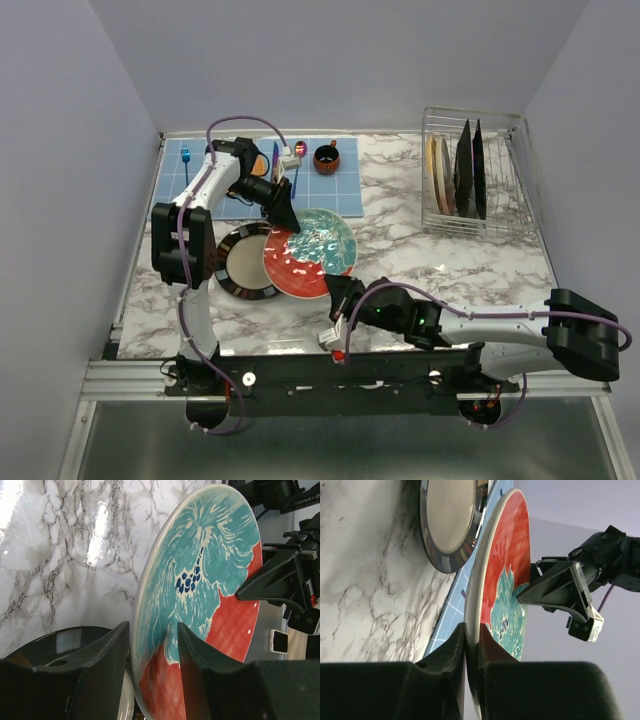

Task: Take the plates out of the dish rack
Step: Unload the plate from the dish rack.

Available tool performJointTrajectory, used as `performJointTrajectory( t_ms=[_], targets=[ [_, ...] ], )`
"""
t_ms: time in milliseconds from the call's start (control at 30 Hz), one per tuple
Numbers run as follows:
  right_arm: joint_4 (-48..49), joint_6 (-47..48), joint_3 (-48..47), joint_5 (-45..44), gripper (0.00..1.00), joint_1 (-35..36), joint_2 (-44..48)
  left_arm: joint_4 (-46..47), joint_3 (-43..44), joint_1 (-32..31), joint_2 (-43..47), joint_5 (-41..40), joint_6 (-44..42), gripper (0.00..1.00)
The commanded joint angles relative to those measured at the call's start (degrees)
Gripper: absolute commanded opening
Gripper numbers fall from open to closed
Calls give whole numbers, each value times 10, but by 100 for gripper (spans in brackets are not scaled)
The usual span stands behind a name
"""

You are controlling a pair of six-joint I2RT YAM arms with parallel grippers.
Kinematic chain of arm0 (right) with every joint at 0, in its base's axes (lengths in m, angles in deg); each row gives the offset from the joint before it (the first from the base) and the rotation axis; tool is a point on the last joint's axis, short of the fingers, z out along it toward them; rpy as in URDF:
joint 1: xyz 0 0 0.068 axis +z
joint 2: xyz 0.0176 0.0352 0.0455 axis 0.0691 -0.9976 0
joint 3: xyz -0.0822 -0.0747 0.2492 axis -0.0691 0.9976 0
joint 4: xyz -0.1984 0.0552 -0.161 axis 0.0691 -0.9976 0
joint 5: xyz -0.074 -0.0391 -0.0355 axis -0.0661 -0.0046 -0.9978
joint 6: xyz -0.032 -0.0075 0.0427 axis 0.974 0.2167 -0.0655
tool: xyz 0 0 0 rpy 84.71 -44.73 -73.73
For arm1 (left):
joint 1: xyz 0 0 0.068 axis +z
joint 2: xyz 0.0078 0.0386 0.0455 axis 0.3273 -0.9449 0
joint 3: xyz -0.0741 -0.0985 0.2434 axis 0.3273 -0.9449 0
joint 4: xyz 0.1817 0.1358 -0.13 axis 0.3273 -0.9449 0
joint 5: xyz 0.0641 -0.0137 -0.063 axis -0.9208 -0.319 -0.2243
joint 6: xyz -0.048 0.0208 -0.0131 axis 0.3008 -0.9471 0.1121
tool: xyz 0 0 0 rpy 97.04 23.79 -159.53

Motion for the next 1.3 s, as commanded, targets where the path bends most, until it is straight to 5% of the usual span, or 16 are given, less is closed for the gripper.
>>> performJointTrajectory(
  t_ms=[0,300,533,1067,1267],
  targets=[
    [138,56,-12,4,1,3,32,-107,-16,-4,18,12,-15,52],
    [153,82,10,8,1,4,45,-107,-14,-4,24,-17,-14,47],
    [156,91,25,10,1,3,54,-107,-21,-4,19,-16,-16,22],
    [152,122,2,16,1,-14,35,-108,-53,-10,57,-13,-4,44],
    [153,127,-7,19,1,-22,31,-107,-46,-12,75,-11,2,24]
  ],
)
